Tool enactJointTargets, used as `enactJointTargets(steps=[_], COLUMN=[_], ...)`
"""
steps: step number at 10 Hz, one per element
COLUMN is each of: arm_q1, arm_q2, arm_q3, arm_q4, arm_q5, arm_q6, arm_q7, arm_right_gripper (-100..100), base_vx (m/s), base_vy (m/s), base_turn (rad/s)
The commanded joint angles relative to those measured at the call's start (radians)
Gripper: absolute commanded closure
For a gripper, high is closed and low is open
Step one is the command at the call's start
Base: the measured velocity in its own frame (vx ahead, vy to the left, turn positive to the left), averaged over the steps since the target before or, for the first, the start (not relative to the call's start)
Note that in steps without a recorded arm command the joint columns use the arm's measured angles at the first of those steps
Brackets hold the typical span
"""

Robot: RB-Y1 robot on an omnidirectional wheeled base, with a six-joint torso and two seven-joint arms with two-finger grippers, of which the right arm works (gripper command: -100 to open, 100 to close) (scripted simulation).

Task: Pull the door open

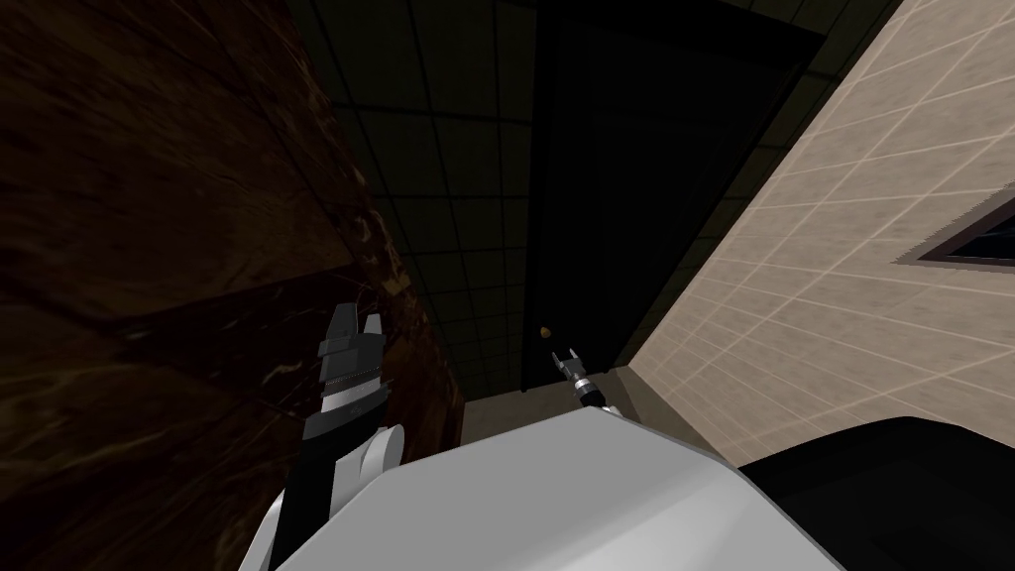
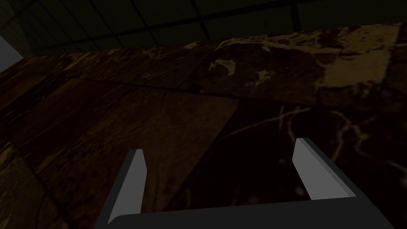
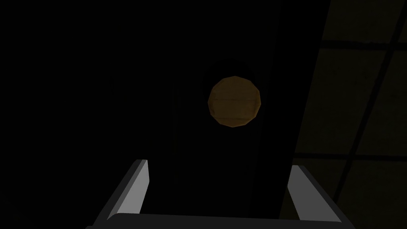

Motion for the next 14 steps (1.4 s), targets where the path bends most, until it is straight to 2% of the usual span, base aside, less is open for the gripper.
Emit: enactJointTargets(steps=[1, 11, 12, 13, 14], arm_q1=[0.001, 0.001, -0.009, -0.009, -0.02], arm_q2=[0.005, 0.005, -0.006, -0.006, -0.013], arm_q3=[-0.002, -0.002, -0.025, -0.025, -0.049], arm_q4=[-0.003, -0.003, 0.005, 0.005, 0.014], arm_q5=[-0.001, -0.001, -0.014, -0.014, -0.026], arm_q6=[0.002, 0.002, 0.011, 0.011, 0.02], arm_q7=[0.001, 0.001, 0.016, 0.016, 0.031], arm_right_gripper=[-100, -100, -100, -100, -100], base_vx=[0.007, -0.001, 0.011, 0.017, 0.03], base_vy=[0.006, 0.0, 0.017, 0.016, 0.013], base_turn=[0.023, -0.002, 0.222, 0.152, 0.258])
